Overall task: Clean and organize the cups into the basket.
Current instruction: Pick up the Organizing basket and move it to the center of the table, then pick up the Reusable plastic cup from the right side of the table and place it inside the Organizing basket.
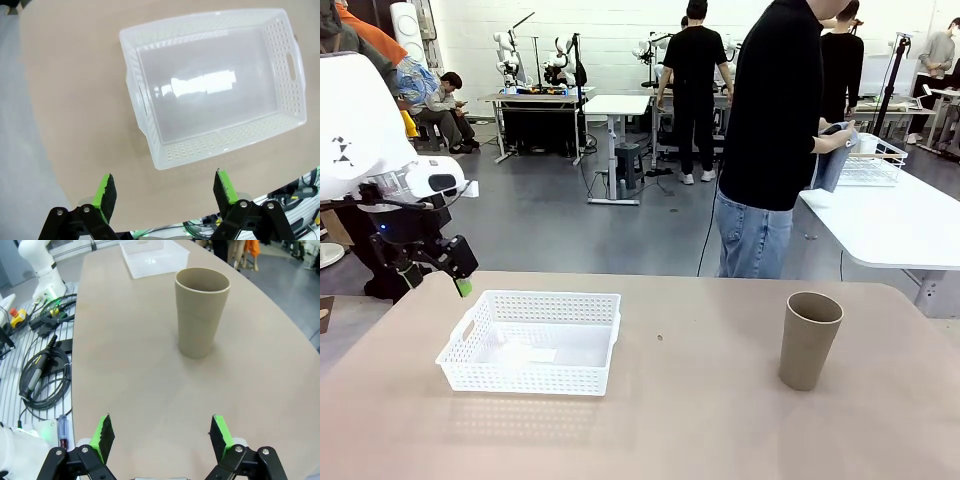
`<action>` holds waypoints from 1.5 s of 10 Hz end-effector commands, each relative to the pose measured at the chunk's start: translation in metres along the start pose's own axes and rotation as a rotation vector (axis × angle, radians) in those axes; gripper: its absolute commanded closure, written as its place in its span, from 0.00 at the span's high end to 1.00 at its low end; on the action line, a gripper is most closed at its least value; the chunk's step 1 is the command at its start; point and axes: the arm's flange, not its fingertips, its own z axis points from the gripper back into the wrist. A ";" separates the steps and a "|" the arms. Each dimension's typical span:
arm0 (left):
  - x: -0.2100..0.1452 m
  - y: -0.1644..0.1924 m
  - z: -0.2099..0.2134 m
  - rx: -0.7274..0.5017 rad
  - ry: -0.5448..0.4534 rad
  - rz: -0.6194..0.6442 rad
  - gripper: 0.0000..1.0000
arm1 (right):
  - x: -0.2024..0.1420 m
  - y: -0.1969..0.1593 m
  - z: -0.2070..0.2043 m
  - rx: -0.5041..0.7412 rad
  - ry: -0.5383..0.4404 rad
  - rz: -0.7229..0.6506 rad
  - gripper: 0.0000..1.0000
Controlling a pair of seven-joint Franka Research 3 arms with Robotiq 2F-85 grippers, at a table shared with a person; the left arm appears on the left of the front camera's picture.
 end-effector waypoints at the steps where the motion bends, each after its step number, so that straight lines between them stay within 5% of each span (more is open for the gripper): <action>1: 0.022 -0.027 -0.020 0.009 0.136 -0.125 1.00 | -0.021 -0.017 -0.027 0.054 -0.017 0.102 1.00; 4: 0.043 -0.060 -0.049 0.036 0.229 -0.215 1.00 | -0.042 -0.057 -0.068 0.055 -0.013 0.016 1.00; 8: 0.037 -0.041 -0.044 0.024 0.225 -0.163 1.00 | -0.024 -0.088 -0.126 0.123 -0.069 0.003 1.00; 15: 0.023 -0.033 -0.033 0.145 0.117 -0.021 1.00 | -0.008 -0.108 -0.131 0.139 -0.226 -0.001 1.00</action>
